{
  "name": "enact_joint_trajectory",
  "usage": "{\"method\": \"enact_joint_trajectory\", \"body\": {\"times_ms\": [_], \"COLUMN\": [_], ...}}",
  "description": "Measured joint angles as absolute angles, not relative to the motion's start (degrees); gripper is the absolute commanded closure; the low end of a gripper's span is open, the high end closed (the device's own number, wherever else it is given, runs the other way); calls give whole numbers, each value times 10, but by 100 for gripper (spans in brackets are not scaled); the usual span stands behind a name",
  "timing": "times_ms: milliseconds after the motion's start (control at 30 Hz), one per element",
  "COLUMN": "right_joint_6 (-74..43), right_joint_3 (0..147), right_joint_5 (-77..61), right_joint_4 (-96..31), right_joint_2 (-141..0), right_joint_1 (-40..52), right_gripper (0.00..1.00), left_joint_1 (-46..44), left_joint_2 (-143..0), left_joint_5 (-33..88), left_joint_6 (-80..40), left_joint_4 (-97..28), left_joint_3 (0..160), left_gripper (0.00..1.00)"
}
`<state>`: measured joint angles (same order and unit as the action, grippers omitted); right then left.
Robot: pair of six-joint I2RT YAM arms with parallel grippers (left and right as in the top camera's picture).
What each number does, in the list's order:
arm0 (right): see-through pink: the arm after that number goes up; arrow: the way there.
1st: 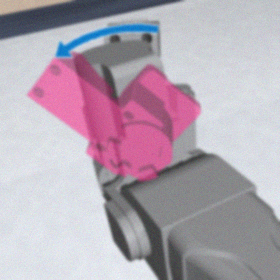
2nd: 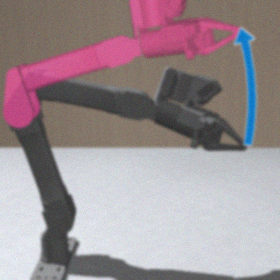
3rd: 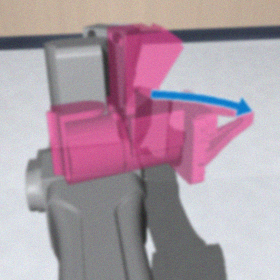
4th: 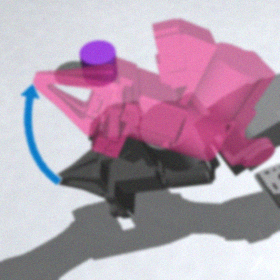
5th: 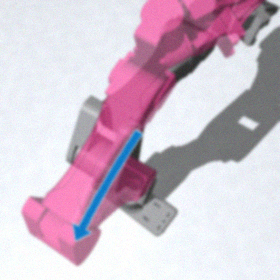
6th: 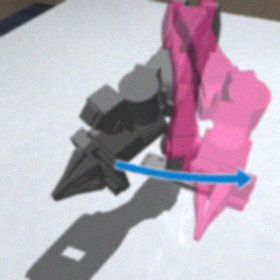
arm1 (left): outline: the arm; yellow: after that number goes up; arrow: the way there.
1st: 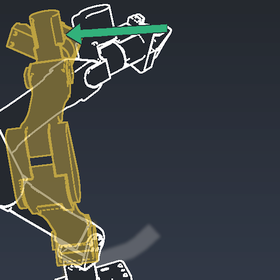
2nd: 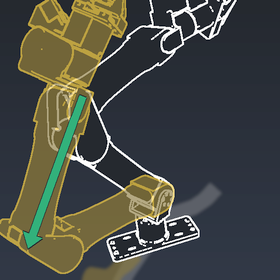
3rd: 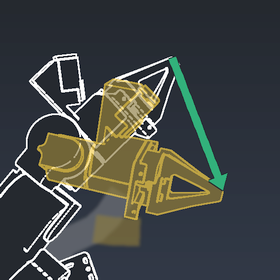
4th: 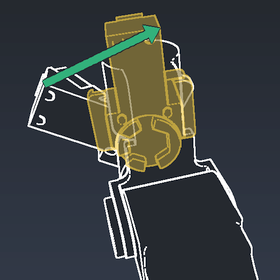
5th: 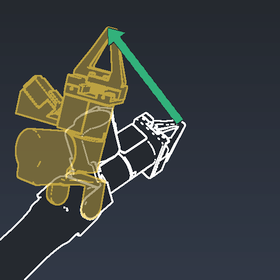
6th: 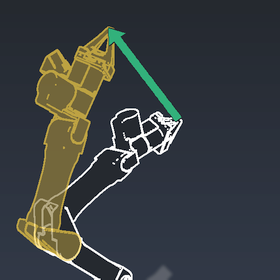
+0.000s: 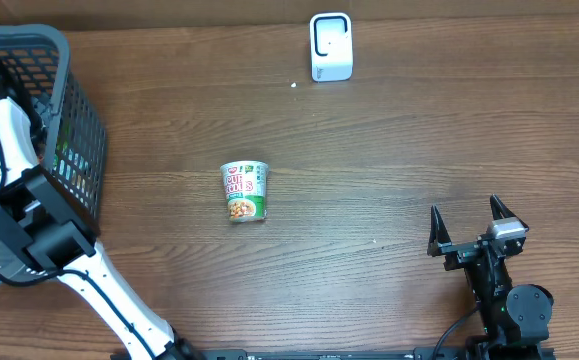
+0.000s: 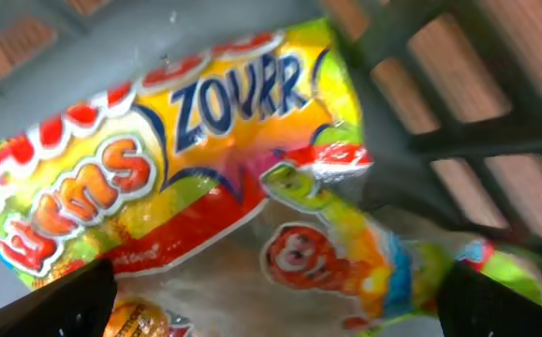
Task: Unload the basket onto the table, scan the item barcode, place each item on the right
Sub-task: 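Grasp the Haribo gummy bag with the left gripper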
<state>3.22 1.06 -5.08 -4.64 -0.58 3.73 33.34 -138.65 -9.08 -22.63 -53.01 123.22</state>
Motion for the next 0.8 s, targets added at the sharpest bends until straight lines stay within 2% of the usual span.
{"method": "enact_joint_trajectory", "body": {"times_ms": [67,100,133,233,267,633,700,733,800], "right_joint_6": [32,32,32,32,32,32,32,32,32], "right_joint_3": [11,11,11,11,11,11,11,11,11], "right_joint_5": [-51,-51,-51,-51,-51,-51,-51,-51,-51], "right_joint_4": [-47,-46,-46,-46,-46,-46,-46,-47,-47], "right_joint_2": [-6,-6,-6,-6,-6,-6,-6,-6,-6], "right_joint_1": [37,37,37,37,37,37,37,37,37], "right_gripper": [0,0,0,0,0,0,0,0,0], "left_joint_1": [333,333,333,333,333,334,335,335,335], "left_joint_2": [-1388,-1389,-1389,-1389,-1389,-1389,-1388,-1388,-1386], "left_joint_5": [-93,-93,-95,-99,-97,-75,-66,-64,-62], "left_joint_6": [-232,-235,-238,-240,-240,-221,-221,-217,-216], "left_joint_4": [-542,-547,-551,-575,-584,-711,-742,-752,-763], "left_joint_3": [1233,1234,1234,1236,1236,1277,1295,1300,1313], "left_gripper": [11,24,51,90,96,96,41,3,0]}}
